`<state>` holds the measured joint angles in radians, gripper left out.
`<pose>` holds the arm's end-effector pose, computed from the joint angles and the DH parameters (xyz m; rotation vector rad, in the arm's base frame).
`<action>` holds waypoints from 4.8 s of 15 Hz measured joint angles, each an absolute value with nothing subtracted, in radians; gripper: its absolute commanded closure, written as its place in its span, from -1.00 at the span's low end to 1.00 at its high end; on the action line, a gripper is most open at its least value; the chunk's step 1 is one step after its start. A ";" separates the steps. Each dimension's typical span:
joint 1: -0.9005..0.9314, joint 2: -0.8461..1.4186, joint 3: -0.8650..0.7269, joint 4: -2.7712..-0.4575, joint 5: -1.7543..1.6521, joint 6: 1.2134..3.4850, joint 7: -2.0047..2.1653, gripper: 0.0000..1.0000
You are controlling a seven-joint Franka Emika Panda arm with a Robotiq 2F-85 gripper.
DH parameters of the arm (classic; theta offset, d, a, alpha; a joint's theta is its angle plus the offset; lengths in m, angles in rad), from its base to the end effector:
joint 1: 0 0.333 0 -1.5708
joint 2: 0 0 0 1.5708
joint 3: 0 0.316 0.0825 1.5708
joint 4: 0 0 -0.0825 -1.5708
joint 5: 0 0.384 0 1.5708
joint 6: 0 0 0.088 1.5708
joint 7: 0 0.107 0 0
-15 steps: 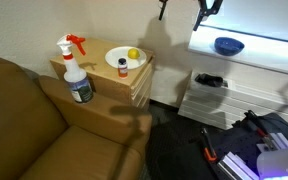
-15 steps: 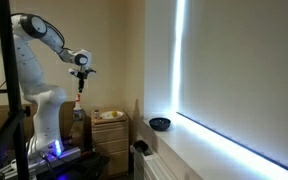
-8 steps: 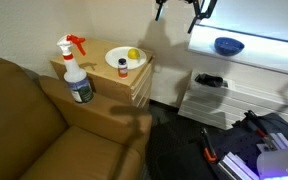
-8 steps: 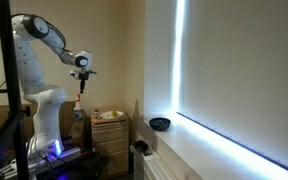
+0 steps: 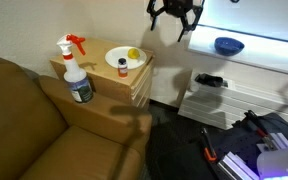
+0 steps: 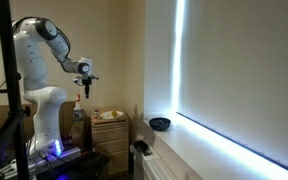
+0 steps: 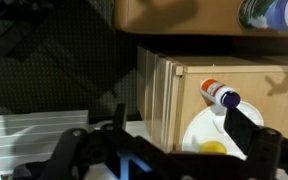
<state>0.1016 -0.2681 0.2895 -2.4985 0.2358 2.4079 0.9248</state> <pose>0.4211 0.1755 0.3947 -2.7794 1.0130 -0.1152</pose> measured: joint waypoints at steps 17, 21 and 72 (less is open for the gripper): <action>0.118 0.047 0.239 -2.492 -0.007 2.725 1.150 -1.00; 0.136 0.214 0.217 -2.446 -0.006 2.902 0.923 -1.00; 0.058 0.855 0.260 -1.987 0.470 3.012 0.452 -1.00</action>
<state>0.0583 0.8546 0.2596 -1.9875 0.4700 3.0120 0.4519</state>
